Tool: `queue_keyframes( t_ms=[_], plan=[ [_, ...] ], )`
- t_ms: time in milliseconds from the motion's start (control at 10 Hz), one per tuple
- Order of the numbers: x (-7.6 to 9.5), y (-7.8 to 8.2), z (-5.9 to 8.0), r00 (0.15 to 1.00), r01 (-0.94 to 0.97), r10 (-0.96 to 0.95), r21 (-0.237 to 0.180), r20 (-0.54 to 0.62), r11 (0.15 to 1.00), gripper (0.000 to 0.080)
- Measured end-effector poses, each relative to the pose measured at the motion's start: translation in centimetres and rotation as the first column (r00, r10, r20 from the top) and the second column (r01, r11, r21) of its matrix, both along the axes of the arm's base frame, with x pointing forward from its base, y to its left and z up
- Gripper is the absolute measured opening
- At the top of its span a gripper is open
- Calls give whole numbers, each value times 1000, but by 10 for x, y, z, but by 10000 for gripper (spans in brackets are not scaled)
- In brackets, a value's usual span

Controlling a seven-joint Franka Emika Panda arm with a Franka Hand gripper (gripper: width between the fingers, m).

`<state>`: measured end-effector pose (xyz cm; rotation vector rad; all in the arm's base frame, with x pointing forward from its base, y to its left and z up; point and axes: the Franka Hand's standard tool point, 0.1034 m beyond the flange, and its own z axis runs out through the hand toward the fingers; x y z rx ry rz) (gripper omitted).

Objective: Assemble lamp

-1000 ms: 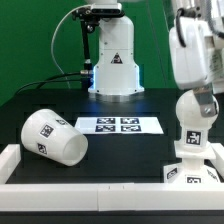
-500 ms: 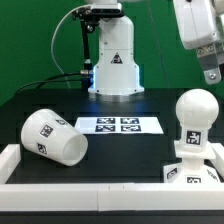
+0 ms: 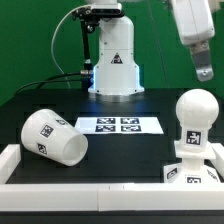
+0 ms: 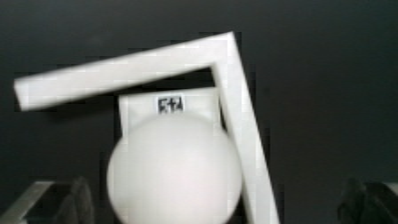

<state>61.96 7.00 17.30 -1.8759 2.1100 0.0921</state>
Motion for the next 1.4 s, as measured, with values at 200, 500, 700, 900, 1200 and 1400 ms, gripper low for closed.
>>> queue_keyframes(
  t_ms=[200,500,700,900,1200,1400],
  plan=[
    [-4,-27,3,963,-263,265,-48,45,964,698],
    [4,-43,3,877,-438,462,-177,130,881,698],
    [2,-43,1,785,-573,605,-219,131,790,698],
    [0,-48,-1,655,-697,745,-280,128,660,698],
    [-10,-91,-18,265,-874,964,-413,39,256,698],
    [-12,-127,-40,4,-883,998,-469,-59,-24,698]
  ],
)
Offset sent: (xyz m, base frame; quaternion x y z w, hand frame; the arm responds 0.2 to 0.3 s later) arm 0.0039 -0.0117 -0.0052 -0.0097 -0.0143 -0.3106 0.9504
